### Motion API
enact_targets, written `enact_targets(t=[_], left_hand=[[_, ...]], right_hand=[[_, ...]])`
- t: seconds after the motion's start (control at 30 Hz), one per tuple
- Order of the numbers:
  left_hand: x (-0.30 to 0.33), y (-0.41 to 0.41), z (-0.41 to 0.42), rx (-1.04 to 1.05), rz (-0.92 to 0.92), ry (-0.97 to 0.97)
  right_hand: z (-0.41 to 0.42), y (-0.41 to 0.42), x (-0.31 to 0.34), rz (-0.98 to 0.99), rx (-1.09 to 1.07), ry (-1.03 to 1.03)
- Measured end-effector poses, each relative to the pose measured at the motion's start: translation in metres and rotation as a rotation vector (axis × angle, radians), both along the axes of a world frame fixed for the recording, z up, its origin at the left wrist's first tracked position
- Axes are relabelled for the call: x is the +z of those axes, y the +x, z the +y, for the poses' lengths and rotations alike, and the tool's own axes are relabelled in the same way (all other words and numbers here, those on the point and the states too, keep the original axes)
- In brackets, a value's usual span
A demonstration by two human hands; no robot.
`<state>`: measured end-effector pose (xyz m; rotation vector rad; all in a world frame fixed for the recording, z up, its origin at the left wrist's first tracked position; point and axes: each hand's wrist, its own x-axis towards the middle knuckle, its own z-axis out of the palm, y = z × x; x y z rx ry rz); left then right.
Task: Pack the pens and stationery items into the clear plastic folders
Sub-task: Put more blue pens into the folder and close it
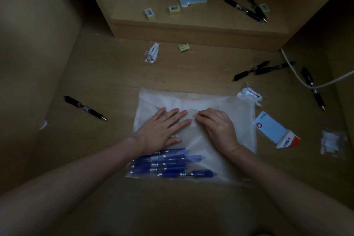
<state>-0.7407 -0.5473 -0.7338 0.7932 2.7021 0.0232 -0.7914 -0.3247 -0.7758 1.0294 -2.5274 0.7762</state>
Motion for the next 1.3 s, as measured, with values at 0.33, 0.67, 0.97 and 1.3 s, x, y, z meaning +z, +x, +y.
enact_targets(t=[0.33,0.67,0.97,1.3], left_hand=[[-0.009,0.002,-0.002,0.027,0.003,0.089],[0.011,-0.003,-0.003,-0.08,0.235,0.155],[0.009,0.004,0.02,-0.147,0.3,0.179],[0.002,-0.001,0.016,0.081,-0.131,-0.012]], right_hand=[[0.0,0.001,0.001,-0.03,0.002,0.014],[-0.013,-0.007,0.025,-0.141,-0.015,-0.086],[-0.021,-0.017,0.054,-0.218,-0.146,-0.23],[-0.025,-0.002,0.059,-0.065,0.06,-0.078]])
